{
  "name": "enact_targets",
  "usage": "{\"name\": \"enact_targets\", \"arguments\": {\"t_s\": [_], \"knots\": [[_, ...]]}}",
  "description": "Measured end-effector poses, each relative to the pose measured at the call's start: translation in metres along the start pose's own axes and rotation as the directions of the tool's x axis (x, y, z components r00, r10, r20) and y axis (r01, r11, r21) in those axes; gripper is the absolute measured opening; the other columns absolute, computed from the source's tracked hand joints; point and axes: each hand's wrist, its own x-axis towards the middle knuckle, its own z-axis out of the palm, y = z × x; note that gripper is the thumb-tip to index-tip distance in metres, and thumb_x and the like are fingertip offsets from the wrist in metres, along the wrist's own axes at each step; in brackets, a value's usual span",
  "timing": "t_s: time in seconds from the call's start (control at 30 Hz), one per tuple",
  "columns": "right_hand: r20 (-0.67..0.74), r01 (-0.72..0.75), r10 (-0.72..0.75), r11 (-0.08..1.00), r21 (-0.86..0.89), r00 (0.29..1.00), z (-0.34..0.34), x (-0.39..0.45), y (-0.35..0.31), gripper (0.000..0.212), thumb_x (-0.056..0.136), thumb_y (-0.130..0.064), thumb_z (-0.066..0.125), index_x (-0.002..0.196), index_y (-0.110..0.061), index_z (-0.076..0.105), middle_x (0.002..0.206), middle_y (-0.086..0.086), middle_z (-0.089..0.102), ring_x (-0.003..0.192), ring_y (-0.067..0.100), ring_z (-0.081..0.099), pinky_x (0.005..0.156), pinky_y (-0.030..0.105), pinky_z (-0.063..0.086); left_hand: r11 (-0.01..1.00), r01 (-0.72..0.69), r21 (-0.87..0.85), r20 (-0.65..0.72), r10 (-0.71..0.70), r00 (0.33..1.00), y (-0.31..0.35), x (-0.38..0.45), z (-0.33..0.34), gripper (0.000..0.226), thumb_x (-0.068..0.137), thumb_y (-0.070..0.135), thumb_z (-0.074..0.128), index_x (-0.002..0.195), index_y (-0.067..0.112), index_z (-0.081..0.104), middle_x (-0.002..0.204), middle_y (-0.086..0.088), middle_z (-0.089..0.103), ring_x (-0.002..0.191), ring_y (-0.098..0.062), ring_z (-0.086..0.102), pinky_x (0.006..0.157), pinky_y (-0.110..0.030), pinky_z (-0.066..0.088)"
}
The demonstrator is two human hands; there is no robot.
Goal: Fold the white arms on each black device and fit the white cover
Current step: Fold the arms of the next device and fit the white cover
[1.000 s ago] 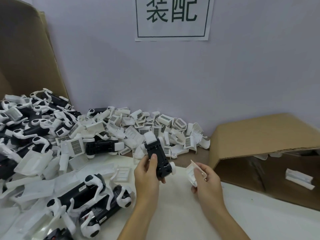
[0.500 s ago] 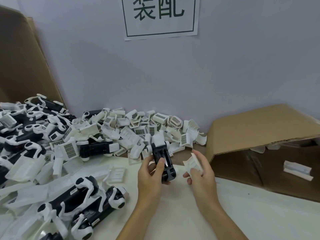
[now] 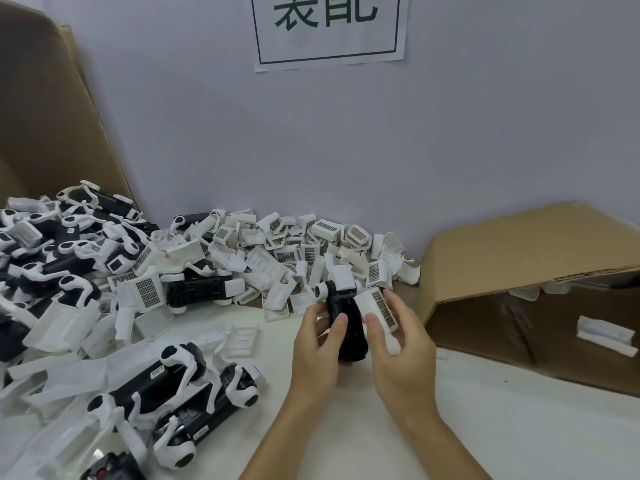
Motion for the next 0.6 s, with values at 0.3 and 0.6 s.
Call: {"name": "enact_targets", "arguments": {"t_s": [0.3, 0.6], "knots": [[0.049, 0.075, -0.071, 0.994, -0.085, 0.996, 0.001, -0.002, 0.002, 0.046, 0.083, -0.043, 0.072, 0.125, -0.03, 0.056, 0.107, -0.022, 0.056, 0.102, 0.002, 0.059, 0.081, 0.006, 0.045, 0.993, -0.115, -0.027, 0.177, 0.118, 0.977, 0.001, -0.003, 0.003, 0.029, 0.092, 0.03, 0.054, 0.12, 0.022, 0.059, 0.11, 0.004, 0.074, 0.098, -0.012, 0.071, 0.076, -0.017, 0.053], [0.123, 0.194, -0.172, 0.961, -0.196, 0.977, 0.003, -0.009, -0.006, 0.041, 0.091, -0.03, 0.068, 0.129, -0.019, 0.054, 0.117, -0.011, 0.043, 0.107, -0.004, 0.053, 0.082, 0.003, 0.043, 0.998, -0.065, -0.01, 0.147, 0.066, 0.987, -0.001, -0.002, 0.003, 0.023, 0.102, 0.019, 0.054, 0.123, 0.026, 0.057, 0.112, 0.001, 0.073, 0.099, -0.012, 0.071, 0.077, -0.023, 0.056]]}}
